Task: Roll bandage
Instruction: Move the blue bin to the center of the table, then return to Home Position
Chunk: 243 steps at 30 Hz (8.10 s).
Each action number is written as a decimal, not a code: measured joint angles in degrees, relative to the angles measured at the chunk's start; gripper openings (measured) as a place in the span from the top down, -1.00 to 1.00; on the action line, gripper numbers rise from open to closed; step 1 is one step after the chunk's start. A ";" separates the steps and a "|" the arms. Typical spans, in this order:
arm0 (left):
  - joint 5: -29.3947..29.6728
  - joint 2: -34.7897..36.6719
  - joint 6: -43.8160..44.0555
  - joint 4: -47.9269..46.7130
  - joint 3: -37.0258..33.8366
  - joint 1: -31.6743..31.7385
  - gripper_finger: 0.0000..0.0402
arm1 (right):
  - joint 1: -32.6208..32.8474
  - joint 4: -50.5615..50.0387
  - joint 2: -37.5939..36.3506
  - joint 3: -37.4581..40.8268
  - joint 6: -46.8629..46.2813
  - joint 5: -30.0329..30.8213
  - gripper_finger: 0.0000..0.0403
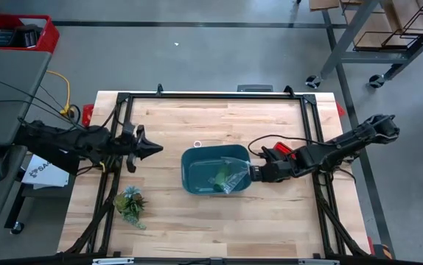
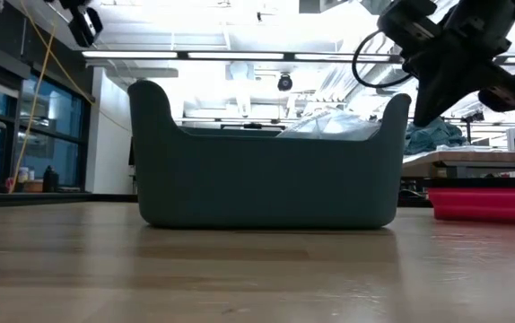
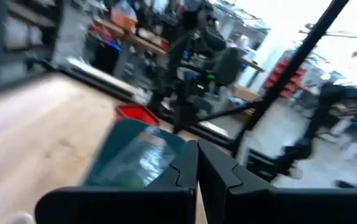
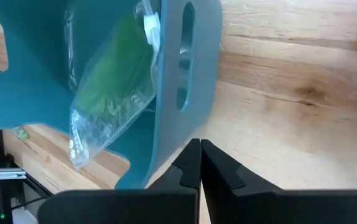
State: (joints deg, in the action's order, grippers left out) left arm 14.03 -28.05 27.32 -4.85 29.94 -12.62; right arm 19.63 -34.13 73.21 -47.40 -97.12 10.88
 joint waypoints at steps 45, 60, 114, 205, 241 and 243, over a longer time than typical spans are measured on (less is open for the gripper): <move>-16.59 5.53 -11.79 24.35 -28.94 19.07 1.00 | -0.73 0.60 -1.66 3.98 6.28 1.02 1.00; -17.85 4.27 -24.65 16.18 -28.94 18.85 1.00 | -0.77 21.35 -1.66 13.50 27.07 1.67 1.00; -11.43 27.84 -32.00 14.11 -29.28 16.19 1.00 | -1.26 33.11 -2.26 13.51 49.54 6.31 1.00; -11.31 26.92 -31.98 10.41 -29.25 16.28 0.99 | -26.11 37.59 -73.22 46.86 86.74 -8.44 1.00; -11.25 25.94 -31.98 10.35 -29.19 16.28 0.99 | -24.10 34.67 -72.17 46.82 90.61 -11.11 1.00; -11.25 25.95 -31.98 10.32 -29.20 16.28 0.99 | -24.10 34.67 -72.17 46.82 90.50 -11.11 1.00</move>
State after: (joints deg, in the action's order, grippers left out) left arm 2.78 -2.11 -4.67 5.48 0.73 3.66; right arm -4.47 0.54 1.04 -0.58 -6.61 -0.23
